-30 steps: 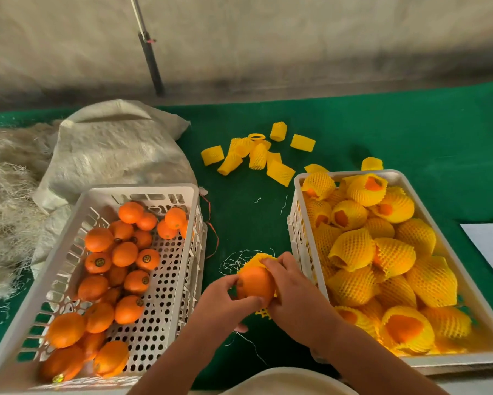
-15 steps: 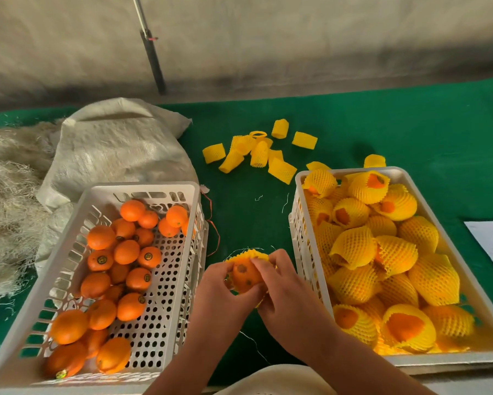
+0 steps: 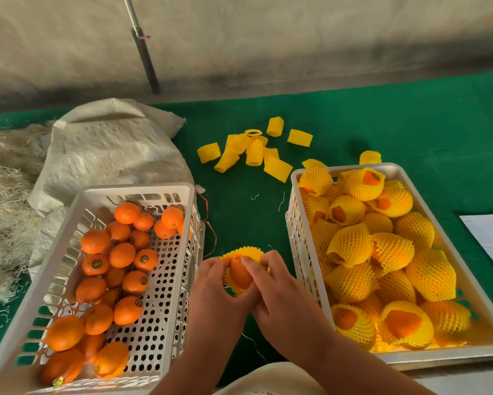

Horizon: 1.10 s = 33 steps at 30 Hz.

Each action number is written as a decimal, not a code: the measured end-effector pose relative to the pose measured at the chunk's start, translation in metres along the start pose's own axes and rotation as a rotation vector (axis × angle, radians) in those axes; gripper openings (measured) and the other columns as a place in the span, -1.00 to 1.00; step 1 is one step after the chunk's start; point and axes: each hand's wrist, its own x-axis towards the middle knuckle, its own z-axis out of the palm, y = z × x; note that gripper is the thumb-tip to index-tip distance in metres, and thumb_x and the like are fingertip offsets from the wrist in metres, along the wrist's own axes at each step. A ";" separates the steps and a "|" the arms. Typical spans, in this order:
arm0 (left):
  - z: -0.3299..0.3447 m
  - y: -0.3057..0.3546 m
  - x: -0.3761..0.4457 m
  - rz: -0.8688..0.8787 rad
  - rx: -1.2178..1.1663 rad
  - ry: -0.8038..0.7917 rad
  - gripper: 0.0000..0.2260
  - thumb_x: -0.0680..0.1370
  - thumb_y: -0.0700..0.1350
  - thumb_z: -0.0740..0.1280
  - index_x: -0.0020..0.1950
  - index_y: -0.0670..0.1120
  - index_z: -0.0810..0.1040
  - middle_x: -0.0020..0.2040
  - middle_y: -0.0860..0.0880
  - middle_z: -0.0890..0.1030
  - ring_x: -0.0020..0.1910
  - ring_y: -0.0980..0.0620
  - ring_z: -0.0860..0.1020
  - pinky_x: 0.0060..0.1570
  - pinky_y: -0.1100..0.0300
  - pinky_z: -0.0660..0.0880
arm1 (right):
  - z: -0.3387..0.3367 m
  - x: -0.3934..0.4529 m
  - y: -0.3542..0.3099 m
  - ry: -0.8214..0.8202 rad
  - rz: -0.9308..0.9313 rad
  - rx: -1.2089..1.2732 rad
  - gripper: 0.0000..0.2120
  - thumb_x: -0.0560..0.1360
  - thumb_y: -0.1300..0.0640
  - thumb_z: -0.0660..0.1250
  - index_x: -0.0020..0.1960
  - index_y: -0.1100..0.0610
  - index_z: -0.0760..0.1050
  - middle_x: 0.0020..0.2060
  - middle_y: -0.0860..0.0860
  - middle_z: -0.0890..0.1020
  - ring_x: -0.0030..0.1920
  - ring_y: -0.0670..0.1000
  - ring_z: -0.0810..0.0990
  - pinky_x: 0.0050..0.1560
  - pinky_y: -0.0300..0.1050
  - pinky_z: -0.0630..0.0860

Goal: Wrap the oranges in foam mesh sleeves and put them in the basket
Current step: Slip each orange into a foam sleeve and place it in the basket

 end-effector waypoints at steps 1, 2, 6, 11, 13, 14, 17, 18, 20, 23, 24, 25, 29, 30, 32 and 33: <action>-0.001 -0.002 0.000 0.014 -0.017 0.011 -0.41 0.34 0.44 0.41 0.23 0.12 0.55 0.11 0.26 0.49 0.05 0.25 0.52 -0.07 0.31 0.55 | -0.002 0.000 0.000 -0.008 -0.017 0.025 -0.42 0.65 0.02 0.32 0.58 -0.19 0.14 0.33 -0.15 0.26 0.08 -0.15 0.50 0.06 -0.62 0.38; -0.002 -0.004 0.001 0.030 -0.042 0.027 -0.44 0.36 0.39 0.45 0.22 0.10 0.56 0.13 0.24 0.50 0.08 0.23 0.53 -0.08 0.26 0.60 | -0.004 -0.001 -0.001 -0.016 -0.031 0.064 -0.41 0.63 0.00 0.31 0.58 -0.23 0.16 0.32 -0.18 0.27 0.11 -0.13 0.51 0.06 -0.55 0.46; -0.011 -0.010 0.005 0.079 -0.124 0.105 -0.51 0.33 0.22 0.46 0.16 0.00 0.57 0.22 0.17 0.48 0.13 0.17 0.56 -0.14 0.16 0.68 | -0.014 -0.002 0.000 0.159 0.002 0.273 -0.31 0.48 -0.07 0.40 0.55 -0.27 0.23 0.22 -0.28 0.36 0.22 -0.07 0.48 0.02 -0.38 0.54; -0.014 -0.009 0.004 0.222 -0.083 0.091 -0.40 0.34 0.20 0.49 0.29 -0.07 0.55 0.34 0.16 0.43 0.22 0.10 0.54 -0.10 0.20 0.66 | -0.013 0.012 0.003 0.111 0.229 0.389 0.03 0.33 -0.54 0.38 0.60 -0.36 -0.11 0.50 -0.36 0.19 0.47 -0.28 0.25 0.37 -0.20 0.43; -0.011 -0.005 0.002 0.290 -0.048 0.082 -0.38 0.36 0.22 0.46 0.30 -0.09 0.54 0.35 0.20 0.39 0.22 0.09 0.55 -0.08 0.24 0.63 | -0.010 0.017 0.003 0.077 0.246 0.415 0.04 0.29 -0.59 0.36 0.57 -0.44 -0.16 0.45 -0.36 0.25 0.41 -0.30 0.33 0.26 -0.34 0.50; -0.010 -0.002 0.000 0.308 -0.041 0.075 -0.38 0.36 0.23 0.45 0.31 -0.07 0.52 0.35 0.23 0.37 0.24 0.14 0.53 -0.06 0.28 0.61 | -0.009 0.019 0.003 0.082 0.257 0.414 0.04 0.29 -0.59 0.37 0.57 -0.45 -0.15 0.42 -0.38 0.26 0.37 -0.30 0.36 0.15 -0.44 0.50; -0.006 0.002 -0.004 0.296 -0.049 0.030 -0.39 0.37 0.25 0.42 0.36 0.08 0.43 0.36 0.37 0.31 0.33 0.39 0.38 0.01 0.42 0.47 | -0.006 0.021 0.002 0.132 0.299 0.399 -0.01 0.32 -0.47 0.46 0.55 -0.44 -0.07 0.34 -0.41 0.28 0.28 -0.29 0.41 -0.06 -0.62 0.43; -0.005 0.002 -0.005 0.285 -0.039 0.013 -0.39 0.39 0.26 0.42 0.38 0.11 0.40 0.38 0.38 0.30 0.35 0.41 0.35 0.02 0.44 0.44 | -0.005 0.020 0.002 0.154 0.308 0.385 -0.03 0.33 -0.43 0.48 0.55 -0.42 -0.04 0.32 -0.40 0.29 0.27 -0.28 0.42 -0.06 -0.63 0.41; -0.002 0.003 -0.008 0.258 -0.021 -0.009 -0.40 0.41 0.25 0.43 0.40 0.13 0.38 0.41 0.40 0.26 0.37 0.40 0.32 0.04 0.42 0.42 | -0.002 0.019 0.001 0.205 0.331 0.354 -0.06 0.34 -0.40 0.48 0.53 -0.41 -0.01 0.28 -0.41 0.27 0.24 -0.30 0.42 -0.10 -0.64 0.40; 0.001 0.004 -0.012 0.239 -0.015 0.000 -0.44 0.44 0.25 0.39 0.39 0.15 0.37 0.38 0.42 0.27 0.36 0.41 0.34 0.04 0.41 0.42 | 0.000 0.019 -0.001 0.252 0.376 0.322 -0.06 0.32 -0.41 0.46 0.52 -0.38 -0.01 0.29 -0.38 0.26 0.18 -0.31 0.40 -0.16 -0.61 0.34; 0.001 0.005 -0.014 0.247 -0.007 0.004 -0.46 0.45 0.25 0.36 0.38 0.14 0.37 0.37 0.42 0.28 0.35 0.40 0.35 0.05 0.41 0.42 | 0.000 0.019 -0.001 0.255 0.391 0.320 -0.05 0.32 -0.41 0.47 0.53 -0.37 -0.01 0.32 -0.36 0.27 0.18 -0.27 0.40 -0.12 -0.58 0.31; 0.002 0.005 -0.014 0.261 0.000 0.005 -0.49 0.47 0.24 0.36 0.37 0.13 0.38 0.35 0.41 0.29 0.35 0.39 0.36 0.06 0.40 0.44 | -0.001 0.020 0.000 0.255 0.407 0.322 -0.05 0.32 -0.41 0.47 0.53 -0.36 -0.01 0.35 -0.33 0.28 0.20 -0.24 0.39 -0.08 -0.56 0.29; 0.003 0.001 -0.016 0.332 -0.038 -0.094 -0.49 0.54 0.06 0.45 0.48 0.09 0.46 0.49 0.28 0.36 0.40 0.24 0.45 0.19 0.23 0.57 | -0.006 0.019 0.010 0.248 0.416 0.269 -0.07 0.31 -0.46 0.39 0.55 -0.32 0.03 0.41 -0.28 0.32 0.26 -0.20 0.35 -0.02 -0.51 0.27; 0.003 0.000 -0.016 0.343 -0.068 -0.130 -0.50 0.56 0.05 0.44 0.50 0.11 0.47 0.51 0.27 0.36 0.41 0.20 0.47 0.18 0.20 0.60 | -0.009 0.018 0.016 0.248 0.413 0.248 -0.08 0.33 -0.44 0.40 0.55 -0.30 0.05 0.41 -0.26 0.32 0.26 -0.21 0.34 -0.03 -0.52 0.27; 0.000 -0.006 -0.018 0.337 -0.117 -0.161 -0.53 0.57 0.11 0.42 0.48 0.16 0.48 0.53 0.28 0.35 0.42 0.19 0.47 0.13 0.24 0.63 | -0.014 0.016 0.026 0.232 0.414 0.220 -0.11 0.38 -0.37 0.46 0.56 -0.28 0.08 0.40 -0.26 0.33 0.25 -0.21 0.34 -0.05 -0.53 0.27; 0.000 -0.007 -0.018 0.312 -0.156 -0.163 -0.51 0.57 0.15 0.42 0.49 0.20 0.45 0.53 0.30 0.34 0.42 0.21 0.47 0.11 0.28 0.62 | -0.017 0.015 0.031 0.215 0.415 0.221 -0.13 0.40 -0.35 0.48 0.56 -0.28 0.09 0.37 -0.28 0.32 0.23 -0.21 0.35 -0.08 -0.53 0.29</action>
